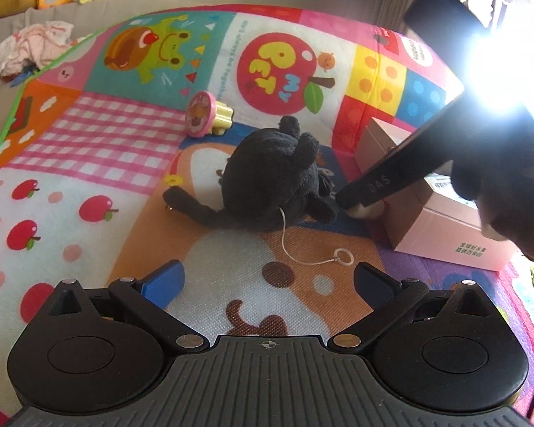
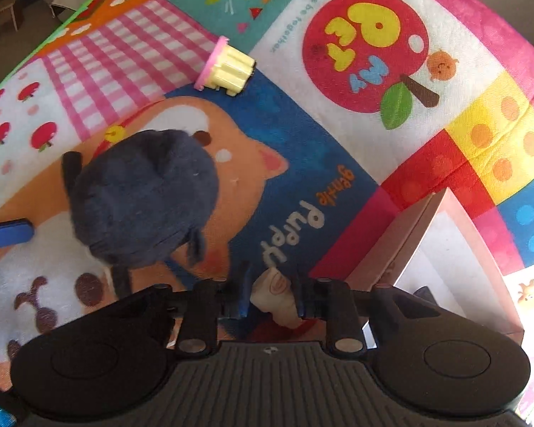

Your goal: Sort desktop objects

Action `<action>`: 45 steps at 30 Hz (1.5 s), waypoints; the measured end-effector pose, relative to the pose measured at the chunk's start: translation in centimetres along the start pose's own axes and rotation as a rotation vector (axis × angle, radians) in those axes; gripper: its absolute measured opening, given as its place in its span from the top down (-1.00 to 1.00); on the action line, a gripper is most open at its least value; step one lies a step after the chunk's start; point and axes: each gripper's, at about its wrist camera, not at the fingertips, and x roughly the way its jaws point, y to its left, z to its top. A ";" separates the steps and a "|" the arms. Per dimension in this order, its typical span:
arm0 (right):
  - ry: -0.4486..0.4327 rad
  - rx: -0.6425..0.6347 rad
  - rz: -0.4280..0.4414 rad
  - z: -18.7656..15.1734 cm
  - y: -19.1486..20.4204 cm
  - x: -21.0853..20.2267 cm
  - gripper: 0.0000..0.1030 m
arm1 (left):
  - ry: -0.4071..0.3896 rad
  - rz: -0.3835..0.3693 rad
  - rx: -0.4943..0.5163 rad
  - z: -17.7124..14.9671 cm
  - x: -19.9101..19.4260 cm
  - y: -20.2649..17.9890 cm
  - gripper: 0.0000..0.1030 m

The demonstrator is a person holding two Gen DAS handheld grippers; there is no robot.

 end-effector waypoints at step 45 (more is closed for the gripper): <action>-0.376 0.571 -0.028 -25.3 -3.8 -6.6 -0.99 | 0.047 0.225 0.048 15.5 12.7 3.6 -0.83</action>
